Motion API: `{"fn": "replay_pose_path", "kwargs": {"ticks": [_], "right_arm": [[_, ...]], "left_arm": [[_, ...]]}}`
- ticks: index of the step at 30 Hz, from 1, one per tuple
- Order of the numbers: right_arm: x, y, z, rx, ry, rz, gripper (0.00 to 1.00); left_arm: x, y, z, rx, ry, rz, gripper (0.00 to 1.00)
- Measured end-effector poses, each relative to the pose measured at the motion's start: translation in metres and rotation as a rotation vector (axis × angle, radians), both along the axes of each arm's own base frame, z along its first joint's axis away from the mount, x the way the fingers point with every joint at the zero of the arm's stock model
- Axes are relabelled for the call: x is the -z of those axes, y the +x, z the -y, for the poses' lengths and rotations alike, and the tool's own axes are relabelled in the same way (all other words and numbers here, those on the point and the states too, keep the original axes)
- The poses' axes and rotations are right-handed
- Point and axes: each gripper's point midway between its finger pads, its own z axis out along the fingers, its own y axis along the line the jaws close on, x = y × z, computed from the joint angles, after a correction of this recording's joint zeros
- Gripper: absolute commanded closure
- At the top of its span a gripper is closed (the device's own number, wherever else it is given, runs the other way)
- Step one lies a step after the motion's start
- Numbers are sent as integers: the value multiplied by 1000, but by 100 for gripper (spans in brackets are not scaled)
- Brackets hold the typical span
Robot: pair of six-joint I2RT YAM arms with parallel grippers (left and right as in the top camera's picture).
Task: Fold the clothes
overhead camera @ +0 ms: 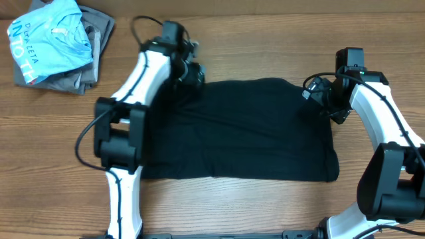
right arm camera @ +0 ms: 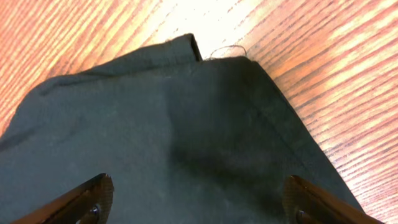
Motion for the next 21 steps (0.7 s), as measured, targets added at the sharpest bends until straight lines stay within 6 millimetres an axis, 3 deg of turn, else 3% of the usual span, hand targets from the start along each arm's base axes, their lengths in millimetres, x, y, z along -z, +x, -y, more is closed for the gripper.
{"fn": "replay_pose_path", "kwargs": {"ticks": [3,7,10,15,19,21], "right_arm": [[0,0,0,0,0,-1,9],[0,-1,0,-1,1,-3,10],[0,-1,0,-1,1,-2,16],[0,0,0,0,1,-1,38],[4,0,0,-1,0,4,66],[9,-1,0,-4,0,5,72]], "left_arm": [[10,-7,8,77,32,-7,20],[12,-7,3,111,80,10,29],[13,-5,-4,123,119,20,37],[14,0,-14,138,187,46,75],[12,8,-18,132,218,80,76],[12,10,-19,127,226,90,76]]}}
